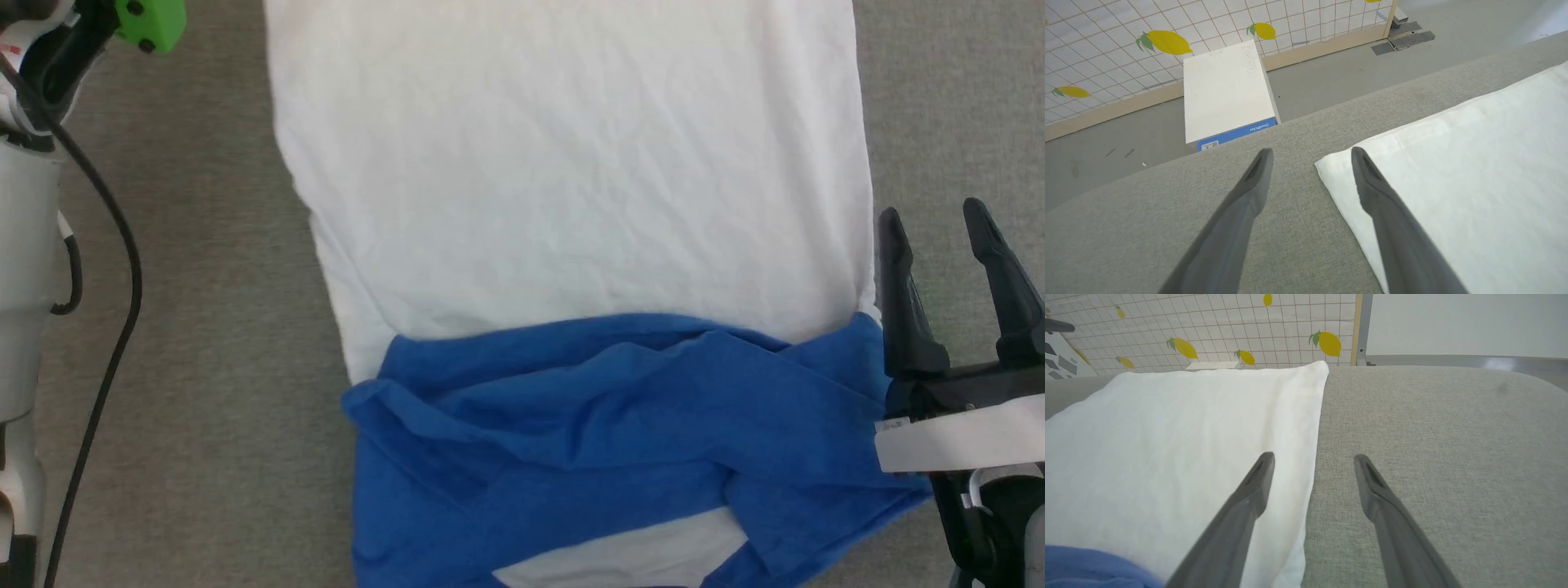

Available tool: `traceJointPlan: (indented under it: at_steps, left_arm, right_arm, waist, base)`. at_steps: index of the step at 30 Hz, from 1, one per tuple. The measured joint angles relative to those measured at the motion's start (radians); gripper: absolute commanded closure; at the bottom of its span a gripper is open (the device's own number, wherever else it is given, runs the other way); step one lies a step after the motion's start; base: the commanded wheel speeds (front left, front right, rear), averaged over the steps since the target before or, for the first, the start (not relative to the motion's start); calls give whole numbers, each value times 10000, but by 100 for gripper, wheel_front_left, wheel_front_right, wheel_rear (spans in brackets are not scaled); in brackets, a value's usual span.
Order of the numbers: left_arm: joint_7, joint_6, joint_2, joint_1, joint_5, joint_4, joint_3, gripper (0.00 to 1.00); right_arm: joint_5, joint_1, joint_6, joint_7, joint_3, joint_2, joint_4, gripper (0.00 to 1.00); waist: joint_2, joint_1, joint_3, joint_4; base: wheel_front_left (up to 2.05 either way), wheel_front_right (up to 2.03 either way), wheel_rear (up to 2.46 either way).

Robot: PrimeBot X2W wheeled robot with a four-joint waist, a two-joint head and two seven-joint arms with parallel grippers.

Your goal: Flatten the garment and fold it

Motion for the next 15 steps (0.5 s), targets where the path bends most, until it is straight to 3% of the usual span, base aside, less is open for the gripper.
traceJointPlan:
  at_steps: [12, 13, 15]
  left_arm:
    - [961, 318, 479, 77, -151, 244, 33, 0]
    - [1091, 303, 554, 154, -167, 261, -36, 100]
    - [1162, 270, 721, 196, -182, 192, -33, 100]
  right_arm:
    - [221, -133, 2, -259, -4, -2, 219, 0]
    - [224, -133, 2, -261, 2, 0, 219, 0]
    - [249, -132, 2, -272, -52, 0, 213, 0]
  waist:
    - [0, 0, 980, -970]
    - [0, 0, 1035, -1046]
    - [0, -1, 1116, -1173]
  base:
    - [0, 0, 0]
    - [0, 0, 0]
    - [0, 0, 0]
